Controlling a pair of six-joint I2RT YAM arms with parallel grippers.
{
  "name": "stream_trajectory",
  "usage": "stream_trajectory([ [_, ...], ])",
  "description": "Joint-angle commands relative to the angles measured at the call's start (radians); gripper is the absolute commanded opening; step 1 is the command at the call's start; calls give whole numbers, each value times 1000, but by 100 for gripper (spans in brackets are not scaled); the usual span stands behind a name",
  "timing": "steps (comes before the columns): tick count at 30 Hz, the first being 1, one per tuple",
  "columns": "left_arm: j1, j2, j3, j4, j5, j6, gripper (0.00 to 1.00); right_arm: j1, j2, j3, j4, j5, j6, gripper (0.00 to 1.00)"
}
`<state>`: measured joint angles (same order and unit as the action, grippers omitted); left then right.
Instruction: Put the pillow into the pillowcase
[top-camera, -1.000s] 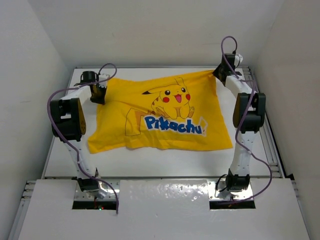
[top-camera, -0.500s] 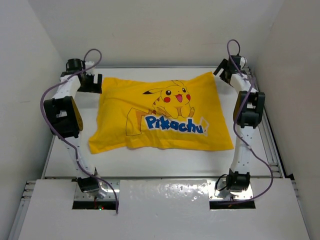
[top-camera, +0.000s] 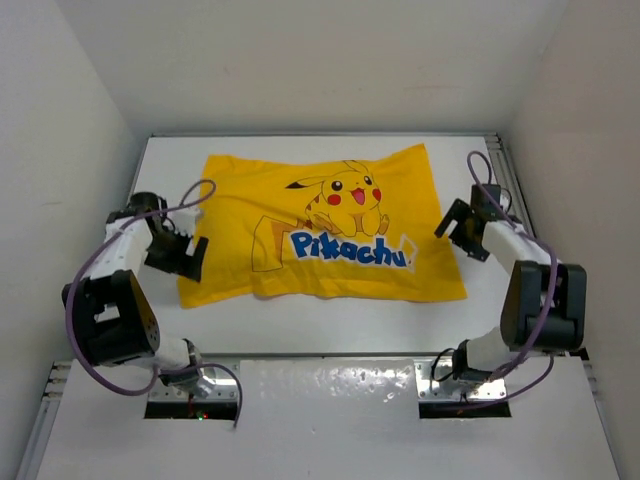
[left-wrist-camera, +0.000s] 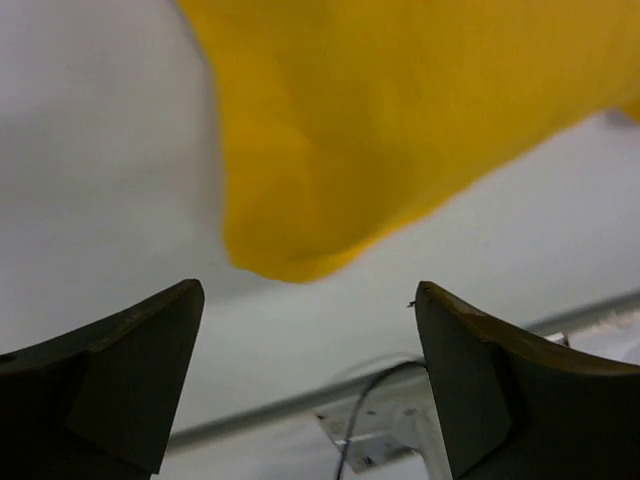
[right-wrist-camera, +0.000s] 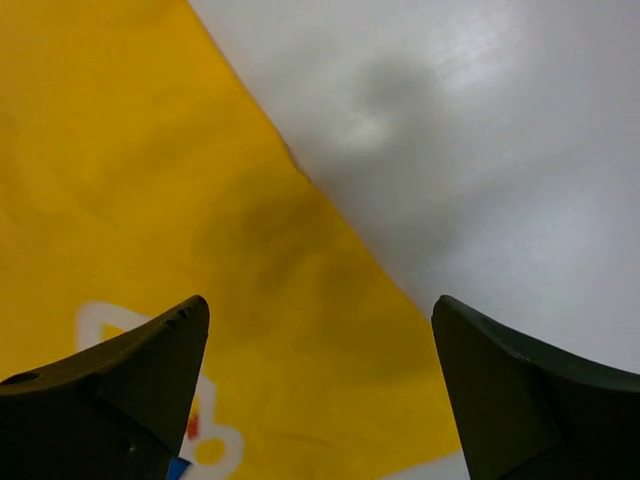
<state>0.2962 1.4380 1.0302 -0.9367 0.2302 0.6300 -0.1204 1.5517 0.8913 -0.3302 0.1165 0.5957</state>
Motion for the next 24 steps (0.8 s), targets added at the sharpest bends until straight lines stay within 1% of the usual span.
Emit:
stream_trajectory([
  [1,-15,-63,-120,24,28,68,87,-10,-106,-133,19,-26,27,91],
  [3,-22,-76,-162,102,24,50,95,-16,-149,-215,-1,-26,41,95],
  [4,-28,-74,-195,119,32,48,96,-19,-159,-236,-4,-18,50,97],
  [5,-34,-68,-211,156,47,45,97,-24,-177,-292,6,-17,68,99],
  [7,-51,-44,-242,202,52,25,98,-42,-189,-348,29,-35,96,99],
  [9,-68,-19,-268,274,9,2,98,-64,-193,-406,68,-67,131,98],
  [10,-71,-14,-268,310,6,-1,97,-67,-193,-432,77,-69,141,96],
  [11,-68,-4,-272,334,-2,-18,95,-74,-197,-445,101,-67,153,91],
  [12,-68,2,-274,355,-2,-29,87,-79,-199,-457,109,-69,162,89],
  [13,-68,9,-274,395,10,-39,79,-85,-202,-474,118,-72,167,84],
  [14,-69,27,-272,404,24,-44,68,-94,-208,-480,129,-74,174,78],
  [15,-72,36,-265,412,32,-49,41,-97,-226,-488,132,-74,177,60],
  [16,-71,41,-263,424,38,-50,26,-101,-234,-497,132,-74,182,48],
  [17,-68,41,-263,423,53,-49,5,-107,-243,-499,122,-72,185,37],
  [18,-57,38,-262,421,63,-44,0,-108,-267,-502,114,-71,184,20],
  [19,-45,21,-259,406,84,-30,0,-113,-283,-502,94,-67,181,12],
  [20,-14,10,-239,383,92,-14,0,-114,-318,-499,82,-64,174,0],
  [21,7,-4,-225,319,96,5,0,-116,-338,-494,66,-63,170,0],
  [22,35,-39,-208,282,89,61,0,-116,-360,-489,36,-57,152,0],
  [23,96,-57,-194,244,78,103,0,-117,-381,-486,16,-49,142,0],
  [24,125,-79,-171,170,60,141,0,-117,-424,-479,-6,-38,133,0],
])
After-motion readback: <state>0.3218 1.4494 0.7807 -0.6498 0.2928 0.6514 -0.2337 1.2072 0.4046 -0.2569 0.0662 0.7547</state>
